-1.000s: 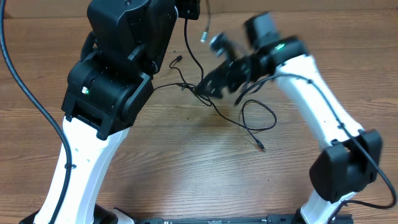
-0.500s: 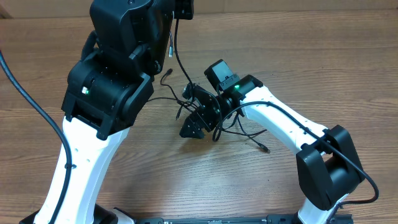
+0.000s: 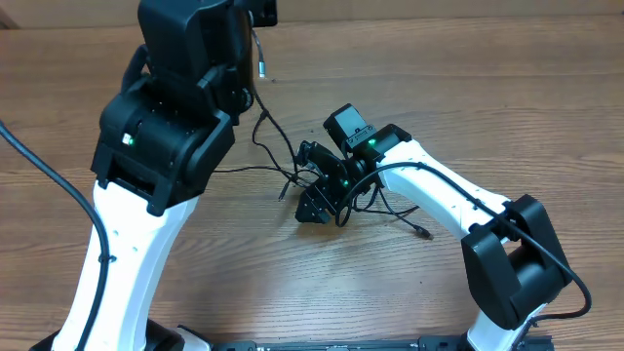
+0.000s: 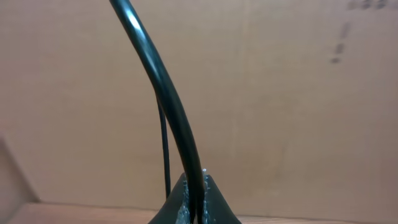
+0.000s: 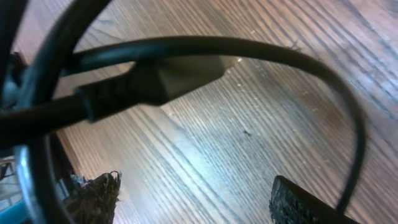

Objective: Untangle cables

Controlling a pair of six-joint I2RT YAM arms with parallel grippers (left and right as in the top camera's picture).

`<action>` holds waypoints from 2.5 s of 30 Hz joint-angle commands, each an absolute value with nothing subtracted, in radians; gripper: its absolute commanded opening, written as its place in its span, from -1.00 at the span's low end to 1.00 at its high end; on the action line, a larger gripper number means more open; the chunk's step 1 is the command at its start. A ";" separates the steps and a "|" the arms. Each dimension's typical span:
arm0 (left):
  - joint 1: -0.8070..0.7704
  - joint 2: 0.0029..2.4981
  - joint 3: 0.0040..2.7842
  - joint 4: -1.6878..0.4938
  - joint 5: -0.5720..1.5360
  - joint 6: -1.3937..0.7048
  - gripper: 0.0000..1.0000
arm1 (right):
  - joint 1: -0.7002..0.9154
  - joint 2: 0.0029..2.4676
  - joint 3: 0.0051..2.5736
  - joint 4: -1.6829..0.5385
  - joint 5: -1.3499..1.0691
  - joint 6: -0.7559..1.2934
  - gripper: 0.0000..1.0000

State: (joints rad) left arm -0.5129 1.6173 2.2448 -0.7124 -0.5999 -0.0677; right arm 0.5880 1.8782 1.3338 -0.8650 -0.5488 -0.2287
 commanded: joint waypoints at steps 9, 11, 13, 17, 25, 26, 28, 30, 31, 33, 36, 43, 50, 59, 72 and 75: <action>-0.384 1.600 2.256 -0.759 -0.796 -0.022 -0.91 | 0.587 1.876 1.328 -0.879 -0.453 -0.228 0.45; -0.370 1.600 2.256 -0.783 -0.781 -0.026 -0.91 | 0.587 1.876 1.328 -0.868 -0.453 -0.219 0.45; -0.369 1.600 2.256 -0.808 -0.749 -0.026 -0.91 | 0.587 1.876 1.329 -0.840 -0.453 -0.182 0.41; -0.369 1.600 2.256 -0.871 -0.628 -0.022 -0.92 | 0.575 1.876 1.338 -0.784 -0.460 -0.117 0.37; -0.368 1.602 2.256 -1.046 -0.429 -0.022 -0.91 | 0.486 1.874 1.481 -0.779 -0.563 -0.053 0.39; -0.368 1.602 2.256 -1.064 -0.415 -0.023 -0.91 | 0.469 1.874 1.504 -0.780 -0.575 -0.029 0.40; -0.368 1.602 2.256 -1.090 -0.387 -0.042 -0.91 | 0.434 1.874 1.546 -0.783 -0.643 -0.003 0.40; -0.368 1.603 2.256 -1.106 -0.338 -0.049 -0.92 | 0.400 1.874 1.582 -0.782 -0.744 -0.003 0.40; -0.368 1.604 2.256 -1.112 -0.311 -0.049 -0.91 | 0.381 1.874 1.601 -0.782 -0.795 -0.003 0.40; -0.369 1.608 2.256 -1.117 -0.282 -0.049 -0.92 | 0.349 1.874 1.626 -0.782 -0.881 0.004 0.40; -0.368 1.619 2.256 -1.122 -0.217 -0.049 -0.92 | 0.307 1.874 1.647 -0.762 -1.073 0.003 0.39; -0.369 1.660 2.256 -1.172 0.000 0.039 -0.91 | 0.248 1.874 1.651 -0.587 -1.349 0.040 0.39; -0.369 1.678 2.256 -1.359 0.060 0.263 -0.92 | 0.226 1.874 1.651 -0.391 -1.348 0.101 0.38; -0.369 1.678 2.256 -1.507 0.176 0.512 -0.91 | 0.227 1.874 1.651 -0.046 -1.368 0.047 0.39; -0.369 1.678 2.256 -1.478 0.320 0.632 -0.91 | 0.243 1.874 1.651 0.170 -1.560 0.064 0.33; -0.369 1.678 2.256 -1.488 0.319 0.632 -0.91 | 0.244 1.874 1.650 0.171 -1.562 0.064 0.32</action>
State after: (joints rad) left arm -0.3714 1.6829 2.2448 -1.4857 0.2863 0.6064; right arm 0.2356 1.8786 1.6253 0.1699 -1.5314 0.0574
